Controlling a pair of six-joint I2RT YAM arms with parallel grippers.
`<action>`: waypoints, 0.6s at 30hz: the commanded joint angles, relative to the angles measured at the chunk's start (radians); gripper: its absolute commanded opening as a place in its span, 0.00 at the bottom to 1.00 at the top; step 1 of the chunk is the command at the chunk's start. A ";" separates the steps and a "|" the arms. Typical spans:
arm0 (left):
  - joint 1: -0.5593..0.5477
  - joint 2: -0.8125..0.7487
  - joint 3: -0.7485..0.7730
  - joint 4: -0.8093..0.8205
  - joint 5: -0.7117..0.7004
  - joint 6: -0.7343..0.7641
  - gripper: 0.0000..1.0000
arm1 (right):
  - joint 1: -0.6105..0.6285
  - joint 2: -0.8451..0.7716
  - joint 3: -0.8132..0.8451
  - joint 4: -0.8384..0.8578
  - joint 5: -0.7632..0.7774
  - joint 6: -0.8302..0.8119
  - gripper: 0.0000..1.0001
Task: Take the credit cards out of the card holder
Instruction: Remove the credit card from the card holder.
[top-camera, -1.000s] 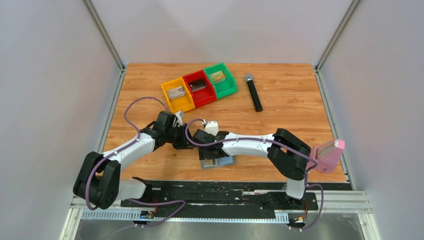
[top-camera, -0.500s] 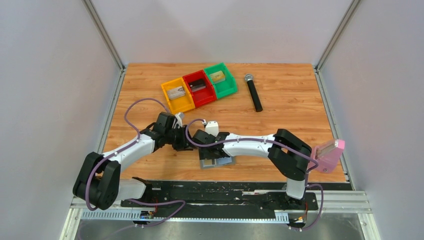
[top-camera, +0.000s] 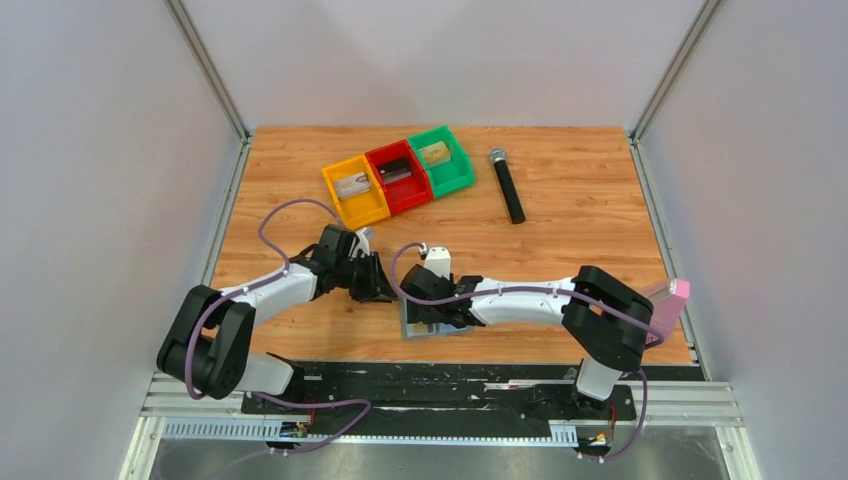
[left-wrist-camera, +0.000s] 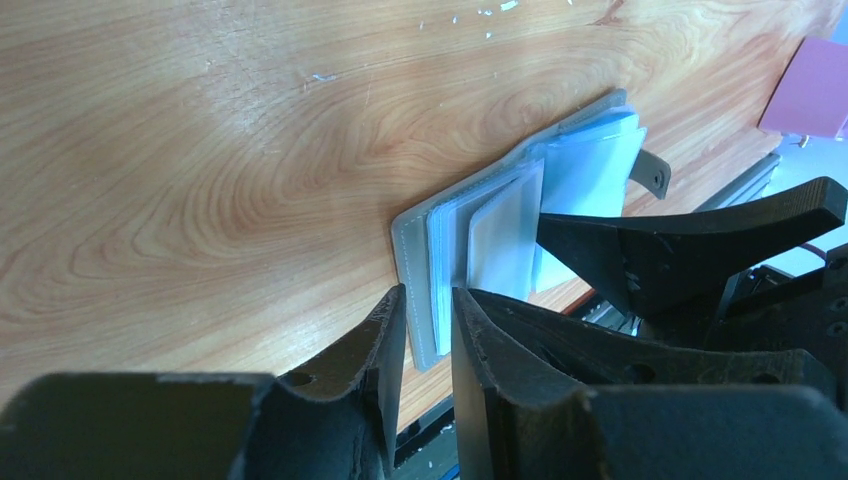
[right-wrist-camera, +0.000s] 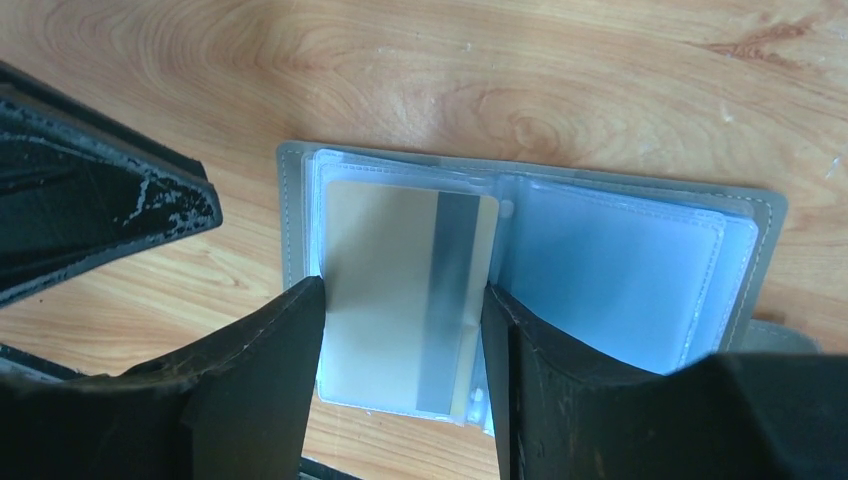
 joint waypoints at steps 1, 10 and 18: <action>0.006 0.028 0.025 0.052 0.031 0.003 0.30 | -0.009 -0.070 -0.047 0.105 -0.028 0.011 0.48; 0.005 0.085 0.027 0.130 0.087 -0.019 0.29 | -0.027 -0.122 -0.116 0.195 -0.071 0.016 0.48; 0.005 0.120 0.030 0.172 0.119 -0.034 0.27 | -0.042 -0.155 -0.160 0.251 -0.098 0.022 0.48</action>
